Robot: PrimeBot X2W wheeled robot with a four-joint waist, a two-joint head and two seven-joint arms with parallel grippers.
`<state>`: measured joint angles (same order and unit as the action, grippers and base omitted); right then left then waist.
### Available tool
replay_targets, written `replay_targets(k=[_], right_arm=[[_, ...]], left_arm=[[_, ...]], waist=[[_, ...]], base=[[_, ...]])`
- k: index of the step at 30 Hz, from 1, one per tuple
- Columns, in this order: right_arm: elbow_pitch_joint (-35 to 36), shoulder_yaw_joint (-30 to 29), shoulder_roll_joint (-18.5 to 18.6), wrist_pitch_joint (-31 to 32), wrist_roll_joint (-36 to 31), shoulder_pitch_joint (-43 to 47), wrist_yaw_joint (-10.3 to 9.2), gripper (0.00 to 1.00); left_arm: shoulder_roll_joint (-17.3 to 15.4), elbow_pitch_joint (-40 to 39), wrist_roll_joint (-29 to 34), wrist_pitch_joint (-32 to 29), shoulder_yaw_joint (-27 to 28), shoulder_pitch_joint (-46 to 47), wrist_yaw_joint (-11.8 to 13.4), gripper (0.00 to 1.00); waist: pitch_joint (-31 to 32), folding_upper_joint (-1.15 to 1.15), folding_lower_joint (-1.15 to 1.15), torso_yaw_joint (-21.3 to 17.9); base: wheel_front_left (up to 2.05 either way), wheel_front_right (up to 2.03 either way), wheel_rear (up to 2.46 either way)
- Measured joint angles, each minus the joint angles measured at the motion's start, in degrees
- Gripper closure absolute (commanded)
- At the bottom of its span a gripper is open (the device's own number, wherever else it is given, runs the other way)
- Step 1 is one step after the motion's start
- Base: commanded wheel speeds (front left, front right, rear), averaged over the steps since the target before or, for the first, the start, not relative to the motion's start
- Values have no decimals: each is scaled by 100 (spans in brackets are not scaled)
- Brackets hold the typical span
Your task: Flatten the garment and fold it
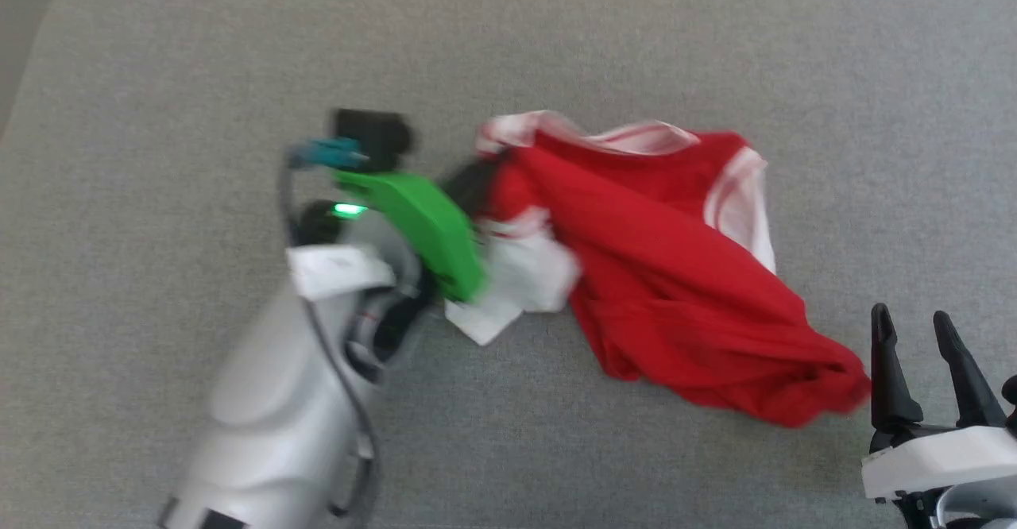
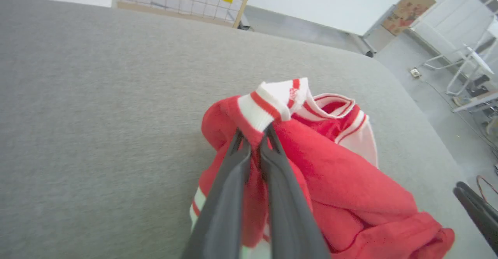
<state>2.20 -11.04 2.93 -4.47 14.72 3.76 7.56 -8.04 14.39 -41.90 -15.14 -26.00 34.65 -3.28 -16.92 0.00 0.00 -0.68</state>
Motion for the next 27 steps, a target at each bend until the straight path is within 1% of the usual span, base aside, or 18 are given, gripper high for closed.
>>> replay_targets(k=[2, 3, 5, 6, 7, 8, 10, 14, 16, 18, 21, 22, 23, 27], right_arm=[[4, 23, -1, 0, 1, -32, 0, 0], [3, 33, -2, 0, 1, -59, 0, 0], [1, 40, -3, -1, 1, -110, 0, 0], [-1, 37, -2, -4, 1, -141, 0, 0], [-1, 35, -1, -9, 1, -155, 0, 0], [-4, 30, -1, -10, 1, -167, 0, 0], [-23, 9, -2, -27, 1, -176, 0, 0], [-60, -7, -1, -42, -3, -178, 0, 0], [-74, -2, -2, -42, -13, -179, 0, 0], [-76, -1, -1, -41, -24, -178, 0, 0], [-79, 5, -1, 2, -64, -165, 0, 0], [-81, 9, -1, 18, -65, -144, 0, 0], [-85, 13, -2, 27, -66, -128, 0, 0], [-89, 59, -2, 97, -65, 5, 0, 0]], left_arm=[[-155, 404, -5, 12, 281, 107, 202, 100], [-244, 619, 15, 36, 357, 140, 263, 100], [-311, 965, 62, 223, 468, 194, 392, 99], [-344, 1140, 164, 388, 469, 238, 449, 59], [-363, 1261, 268, 519, 455, 280, 477, 0], [-360, 1396, 359, 668, 470, 335, 524, 0], [-320, 1606, 417, 943, 481, 432, 541, 0], [-253, 1788, 537, 1321, 333, 574, 374, 0], [-234, 1802, 577, 1472, 266, 593, 283, 0], [-229, 1744, 710, 1614, 159, 591, 244, 0], [-201, 1470, 857, 1844, 58, 563, 243, 0], [-200, 1338, 911, 1906, 14, 521, 272, 0], [-199, 1210, 968, 1981, -16, 452, 357, 0], [-281, 650, 1272, 2220, -109, -107, 795, 0]], waist=[[-116, 0, 0, -40], [-182, 0, 0, -71], [-304, 0, 0, -138], [-374, 0, 0, -178], [-427, 0, 0, -209], [-491, 0, 0, -245], [-612, 0, 0, -307], [-738, 0, 1, -348], [-714, 0, 1, -338], [-663, 0, 1, -318], [-538, 0, 1, -263], [-476, 0, 1, -236], [-409, 0, 1, -207], [-84, 0, 0, -64]], base=[[0, 0, 0], [0, 0, 0], [0, 0, 0], [0, 0, 0], [0, 0, 0], [0, 0, 0], [0, 0, 0], [0, 0, 0], [0, 0, 0], [0, 0, 0], [0, 0, 0], [0, 0, 0], [0, 0, 0], [0, 0, 0]])
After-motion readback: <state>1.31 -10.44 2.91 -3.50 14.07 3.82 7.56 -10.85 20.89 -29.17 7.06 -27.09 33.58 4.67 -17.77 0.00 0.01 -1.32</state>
